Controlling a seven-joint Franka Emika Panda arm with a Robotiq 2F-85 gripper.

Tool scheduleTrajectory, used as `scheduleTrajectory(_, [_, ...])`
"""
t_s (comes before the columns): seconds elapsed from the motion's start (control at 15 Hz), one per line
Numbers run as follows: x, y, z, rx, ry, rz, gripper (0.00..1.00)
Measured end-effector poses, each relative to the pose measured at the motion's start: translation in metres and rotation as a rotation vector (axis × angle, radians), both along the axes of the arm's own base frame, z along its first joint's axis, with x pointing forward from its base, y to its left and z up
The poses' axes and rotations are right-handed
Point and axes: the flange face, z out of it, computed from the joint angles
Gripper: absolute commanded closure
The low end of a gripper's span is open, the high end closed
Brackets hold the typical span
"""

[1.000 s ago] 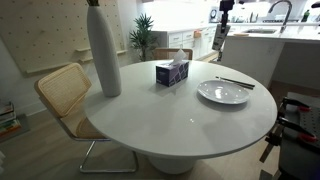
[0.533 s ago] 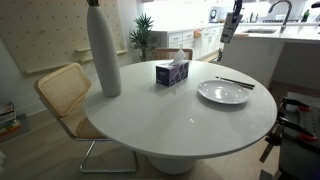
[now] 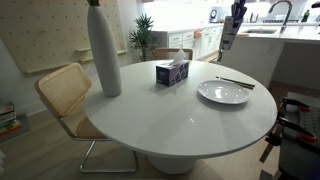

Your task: Move the white cup to the left of the white plate

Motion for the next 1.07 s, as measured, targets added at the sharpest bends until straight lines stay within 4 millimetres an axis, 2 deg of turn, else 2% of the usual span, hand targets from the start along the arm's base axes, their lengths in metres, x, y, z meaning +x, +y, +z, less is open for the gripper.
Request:
scheduleTrajectory(0.33, [-0.006, 0.078, -0.022, -0.014, 0.047, 0.123, 1.0])
scheduleTrajectory(0.6, [-0.016, 0.129, -0.034, -0.028, 0.099, 0.223, 1.0])
scheduleTrajectory(0.8, [-0.025, 0.153, -0.039, -0.004, 0.154, 0.296, 1.0])
scheduleTrajectory(1.07, [-0.032, 0.168, -0.042, 0.052, 0.221, 0.415, 1.0])
